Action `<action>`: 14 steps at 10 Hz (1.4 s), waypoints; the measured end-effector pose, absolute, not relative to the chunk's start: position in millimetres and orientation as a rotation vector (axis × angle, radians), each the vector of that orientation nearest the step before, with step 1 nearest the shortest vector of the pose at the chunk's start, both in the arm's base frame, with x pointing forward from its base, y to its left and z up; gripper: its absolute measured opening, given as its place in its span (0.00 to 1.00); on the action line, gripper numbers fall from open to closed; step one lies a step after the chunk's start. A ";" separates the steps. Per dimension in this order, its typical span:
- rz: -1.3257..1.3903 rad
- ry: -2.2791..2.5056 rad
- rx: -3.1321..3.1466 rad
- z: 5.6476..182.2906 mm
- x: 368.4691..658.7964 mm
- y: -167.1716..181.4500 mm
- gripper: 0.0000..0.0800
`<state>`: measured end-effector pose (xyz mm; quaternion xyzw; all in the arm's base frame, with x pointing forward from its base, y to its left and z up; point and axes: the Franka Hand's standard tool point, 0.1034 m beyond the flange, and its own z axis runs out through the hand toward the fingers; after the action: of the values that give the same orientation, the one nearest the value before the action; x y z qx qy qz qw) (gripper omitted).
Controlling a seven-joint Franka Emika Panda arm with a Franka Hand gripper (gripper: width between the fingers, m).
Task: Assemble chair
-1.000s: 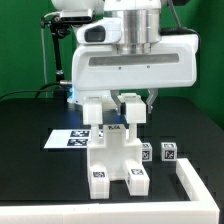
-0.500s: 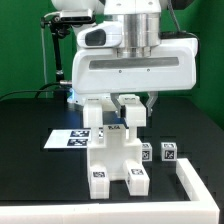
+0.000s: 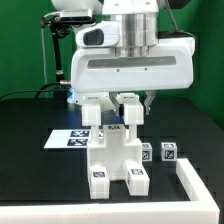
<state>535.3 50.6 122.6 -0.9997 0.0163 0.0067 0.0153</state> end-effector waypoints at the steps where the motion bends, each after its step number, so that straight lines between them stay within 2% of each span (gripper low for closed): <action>1: 0.002 0.043 -3.111 123.1 537.7 51.1 0.36; 11: -0.029 -0.071 -3.114 125.2 553.6 52.0 0.36; 14: -0.010 -0.080 -3.122 113.4 554.8 50.9 0.36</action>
Offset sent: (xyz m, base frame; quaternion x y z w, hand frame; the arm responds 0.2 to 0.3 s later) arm 0.0176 0.0121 -0.0038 -0.0094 0.0213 -0.0725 0.9971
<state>554.8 50.9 113.4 -0.9996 -0.0256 -0.0033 0.0092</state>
